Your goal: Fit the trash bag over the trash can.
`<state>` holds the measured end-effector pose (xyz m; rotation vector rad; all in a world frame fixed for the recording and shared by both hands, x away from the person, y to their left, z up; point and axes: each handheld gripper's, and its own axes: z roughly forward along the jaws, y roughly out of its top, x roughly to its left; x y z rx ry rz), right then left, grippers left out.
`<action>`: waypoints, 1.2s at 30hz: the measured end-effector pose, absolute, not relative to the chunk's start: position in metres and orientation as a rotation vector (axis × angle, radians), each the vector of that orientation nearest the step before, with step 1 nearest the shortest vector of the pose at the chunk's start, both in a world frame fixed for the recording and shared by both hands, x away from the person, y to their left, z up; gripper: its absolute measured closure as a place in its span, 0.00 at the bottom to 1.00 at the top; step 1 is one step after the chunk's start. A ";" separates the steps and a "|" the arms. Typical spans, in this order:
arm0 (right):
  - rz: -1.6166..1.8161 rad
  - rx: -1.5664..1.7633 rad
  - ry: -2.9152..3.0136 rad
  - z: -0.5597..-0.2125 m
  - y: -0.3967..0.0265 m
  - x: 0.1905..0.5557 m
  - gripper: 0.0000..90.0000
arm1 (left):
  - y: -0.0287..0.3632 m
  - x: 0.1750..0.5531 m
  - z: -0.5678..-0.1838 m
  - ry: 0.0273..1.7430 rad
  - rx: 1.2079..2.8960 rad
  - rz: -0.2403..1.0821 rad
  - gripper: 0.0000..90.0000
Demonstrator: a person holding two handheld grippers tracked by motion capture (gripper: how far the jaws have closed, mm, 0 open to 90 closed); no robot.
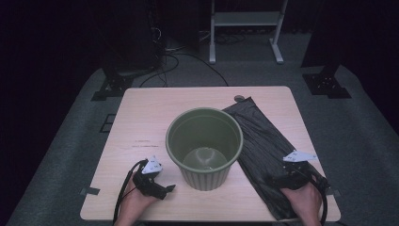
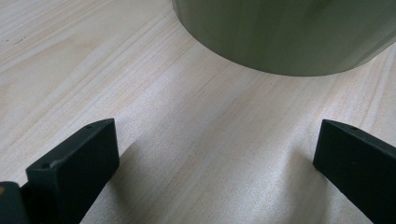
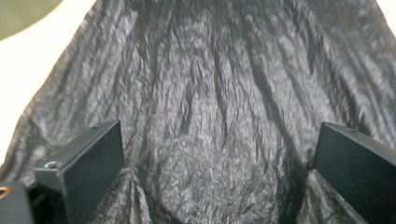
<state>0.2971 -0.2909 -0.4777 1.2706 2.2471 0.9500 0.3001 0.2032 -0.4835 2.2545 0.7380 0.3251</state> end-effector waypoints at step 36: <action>0.930 1.276 2.352 -0.471 -0.286 0.320 1.00 | 0.203 0.300 -0.484 0.728 2.256 0.320 0.00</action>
